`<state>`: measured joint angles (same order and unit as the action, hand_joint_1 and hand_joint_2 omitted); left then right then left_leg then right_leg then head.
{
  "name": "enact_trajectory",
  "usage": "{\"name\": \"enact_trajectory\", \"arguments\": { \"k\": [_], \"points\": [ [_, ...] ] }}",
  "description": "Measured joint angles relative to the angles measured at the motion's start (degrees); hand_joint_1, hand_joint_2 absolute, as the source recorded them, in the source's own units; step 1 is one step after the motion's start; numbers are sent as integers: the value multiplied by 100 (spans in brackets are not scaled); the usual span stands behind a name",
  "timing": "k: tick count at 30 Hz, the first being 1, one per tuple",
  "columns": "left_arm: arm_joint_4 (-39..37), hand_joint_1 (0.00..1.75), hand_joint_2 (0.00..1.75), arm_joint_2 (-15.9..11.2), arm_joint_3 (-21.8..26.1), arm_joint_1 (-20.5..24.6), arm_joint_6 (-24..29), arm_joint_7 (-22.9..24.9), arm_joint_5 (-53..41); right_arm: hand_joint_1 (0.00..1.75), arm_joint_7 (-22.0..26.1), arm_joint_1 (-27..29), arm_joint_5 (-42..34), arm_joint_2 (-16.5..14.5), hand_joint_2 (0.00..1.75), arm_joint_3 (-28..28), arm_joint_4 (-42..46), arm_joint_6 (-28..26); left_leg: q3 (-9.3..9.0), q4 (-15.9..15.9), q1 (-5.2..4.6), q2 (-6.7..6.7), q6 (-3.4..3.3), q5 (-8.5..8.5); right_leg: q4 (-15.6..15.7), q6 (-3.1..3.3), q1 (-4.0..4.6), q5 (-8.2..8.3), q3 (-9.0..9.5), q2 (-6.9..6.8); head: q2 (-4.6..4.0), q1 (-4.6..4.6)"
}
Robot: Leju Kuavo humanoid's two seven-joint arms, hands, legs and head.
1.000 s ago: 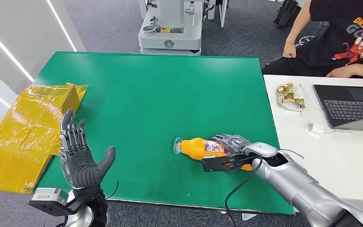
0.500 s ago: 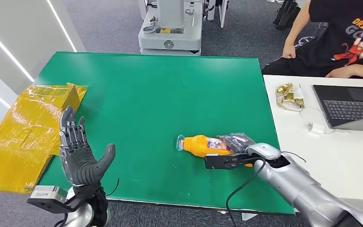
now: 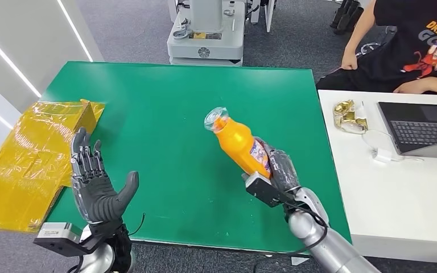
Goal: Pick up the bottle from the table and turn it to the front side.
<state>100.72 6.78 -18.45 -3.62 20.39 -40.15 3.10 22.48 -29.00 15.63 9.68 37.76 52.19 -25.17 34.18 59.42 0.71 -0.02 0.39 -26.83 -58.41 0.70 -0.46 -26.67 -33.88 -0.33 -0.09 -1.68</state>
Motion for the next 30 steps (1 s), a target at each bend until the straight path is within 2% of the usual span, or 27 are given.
{"name": "enact_trajectory", "arguments": {
  "k": [2,7,9,12,21,30],
  "points": [
    [-32,0,175,22,0,34,-10,0,19,175,323,268,-92,-67,175,-251,300,-393,1,0,-1,1,-1,-1,1,0,0,0,-1,1,0,1],
    [-134,0,175,42,-9,112,-138,0,121,175,876,798,-273,-134,175,-643,868,-890,3,1,-3,3,-2,-1,2,-1,-3,1,-2,2,0,1],
    [-202,0,175,49,-23,149,-357,0,340,175,1090,908,-360,-157,175,-721,1020,-1008,3,1,-4,4,-2,-1,2,-1,-3,1,-2,3,0,0],
    [-364,0,175,70,-61,205,-954,0,896,175,1246,998,-418,-167,175,-746,1190,-1061,2,1,-4,4,-2,-1,2,-1,-4,2,-3,4,0,0],
    [-856,0,175,50,-425,434,-1858,62,1577,175,1097,1074,-373,-171,175,-738,1381,-982,3,1,-4,5,-2,-1,1,-1,-4,2,-5,5,0,0],
    [-1262,0,175,-24,-801,807,-2287,170,1817,175,954,1054,-381,-171,175,-698,1342,-128,4,1,-4,5,-2,-1,1,-1,-4,2,-4,4,0,0]
  ]
}}
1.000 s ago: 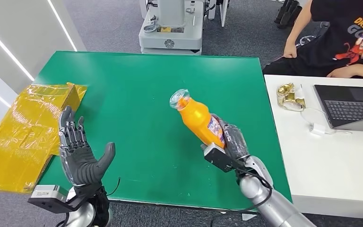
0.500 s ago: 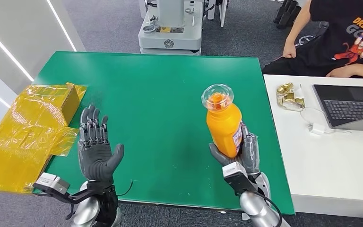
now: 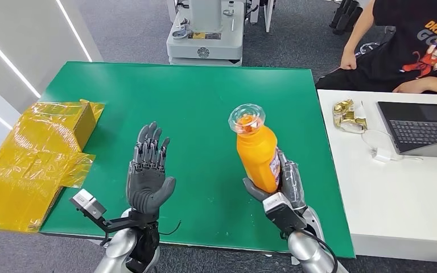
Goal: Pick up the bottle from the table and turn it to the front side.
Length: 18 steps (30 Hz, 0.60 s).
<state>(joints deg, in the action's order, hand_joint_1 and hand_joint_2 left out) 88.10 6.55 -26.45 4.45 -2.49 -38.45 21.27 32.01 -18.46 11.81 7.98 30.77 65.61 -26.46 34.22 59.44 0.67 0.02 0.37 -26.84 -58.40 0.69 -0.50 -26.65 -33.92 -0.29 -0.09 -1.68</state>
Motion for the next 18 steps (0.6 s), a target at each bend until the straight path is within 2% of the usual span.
{"name": "enact_trajectory", "arguments": {
  "k": [7,18],
  "points": [
    [-218,0,175,-16,-104,142,-87,3,0,175,-51,-167,228,-53,175,119,-141,577,2,0,0,2,0,0,-1,0,0,0,-1,3,0,1],
    [-526,0,175,85,-107,379,-175,121,7,175,-293,-496,980,-556,175,431,-373,1473,3,-1,1,2,1,1,-2,0,1,0,-2,4,0,1]
  ]
}}
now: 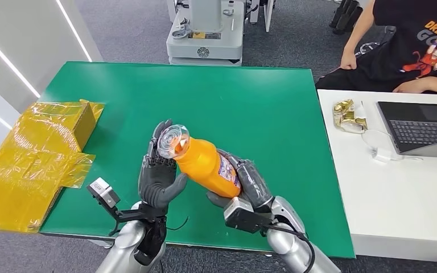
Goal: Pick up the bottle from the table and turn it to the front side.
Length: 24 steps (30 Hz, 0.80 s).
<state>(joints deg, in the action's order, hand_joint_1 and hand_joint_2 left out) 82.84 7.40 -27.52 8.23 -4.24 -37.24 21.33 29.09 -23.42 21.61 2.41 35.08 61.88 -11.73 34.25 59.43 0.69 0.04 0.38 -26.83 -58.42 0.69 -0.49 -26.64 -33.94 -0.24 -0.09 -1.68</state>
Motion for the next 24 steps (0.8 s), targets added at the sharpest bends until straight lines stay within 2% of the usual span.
{"name": "enact_trajectory", "arguments": {
  "k": [9,19,24],
  "points": [
    [-148,0,175,17,9,29,10,16,-60,175,-212,-270,401,-254,175,111,-546,517,1,1,0,-1,0,0,1,0,-1,1,0,-1,0,-1],
    [-250,0,175,28,60,45,26,54,-90,175,-483,-446,539,-355,175,137,-1105,494,1,1,0,-1,0,0,1,-1,-1,0,0,-1,0,-1],
    [-290,0,175,27,62,43,26,61,-87,175,-463,-489,614,-361,175,137,-1206,494,1,1,0,-1,0,0,1,-1,-1,0,-1,0,0,-1]
  ]
}}
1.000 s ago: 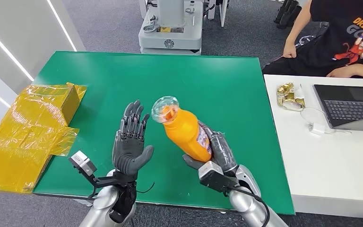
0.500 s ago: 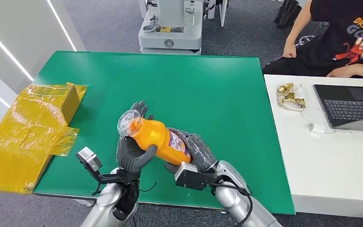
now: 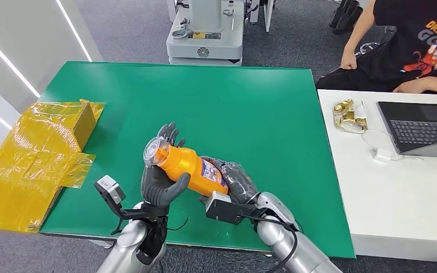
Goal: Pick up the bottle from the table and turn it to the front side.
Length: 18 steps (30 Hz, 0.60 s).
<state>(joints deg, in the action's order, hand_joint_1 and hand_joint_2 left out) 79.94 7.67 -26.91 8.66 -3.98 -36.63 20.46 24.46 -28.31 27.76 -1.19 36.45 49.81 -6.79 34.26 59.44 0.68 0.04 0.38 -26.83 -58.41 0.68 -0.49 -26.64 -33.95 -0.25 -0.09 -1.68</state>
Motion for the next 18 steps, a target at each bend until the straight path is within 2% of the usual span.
{"name": "enact_trajectory", "arguments": {
  "k": [4,8,12,18],
  "points": [
    [-39,1,175,0,1,2,-5,3,-10,175,144,3,85,1,175,-1,-26,2,0,0,0,0,0,0,0,0,0,0,-1,0,0,0],
    [-65,150,175,1,3,16,-19,17,-39,175,227,11,118,1,175,-1,-28,3,0,0,0,0,0,0,0,0,0,0,-1,1,0,0],
    [-84,175,175,2,5,37,-39,61,-74,175,278,17,139,1,175,-1,-20,22,0,0,0,0,0,0,0,0,0,0,-1,1,0,0],
    [-107,175,175,3,11,59,-134,63,-202,175,282,22,178,1,175,-7,-17,36,0,0,0,0,0,0,0,0,0,0,-1,1,0,0]
  ]
}}
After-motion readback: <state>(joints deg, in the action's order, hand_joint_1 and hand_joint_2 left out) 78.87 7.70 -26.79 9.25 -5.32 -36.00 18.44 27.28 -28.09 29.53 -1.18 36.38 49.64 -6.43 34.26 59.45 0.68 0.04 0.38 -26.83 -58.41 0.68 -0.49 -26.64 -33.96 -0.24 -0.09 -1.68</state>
